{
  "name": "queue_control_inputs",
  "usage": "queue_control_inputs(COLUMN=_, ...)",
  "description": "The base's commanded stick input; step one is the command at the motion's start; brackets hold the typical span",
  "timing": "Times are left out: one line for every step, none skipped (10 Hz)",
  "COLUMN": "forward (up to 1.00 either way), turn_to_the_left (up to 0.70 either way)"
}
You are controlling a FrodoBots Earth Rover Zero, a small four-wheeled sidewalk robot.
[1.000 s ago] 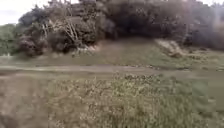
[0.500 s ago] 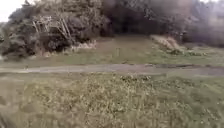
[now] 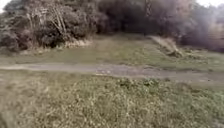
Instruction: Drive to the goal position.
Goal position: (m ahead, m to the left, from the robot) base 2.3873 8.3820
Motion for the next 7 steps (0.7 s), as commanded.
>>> queue_control_inputs(forward=1.00, turn_to_the_left=0.35)
queue_control_inputs(forward=1.00, turn_to_the_left=0.40)
queue_control_inputs(forward=1.00, turn_to_the_left=0.40)
queue_control_inputs(forward=1.00, turn_to_the_left=0.40)
queue_control_inputs(forward=1.00, turn_to_the_left=0.40)
queue_control_inputs(forward=1.00, turn_to_the_left=0.40)
queue_control_inputs(forward=1.00, turn_to_the_left=0.40)
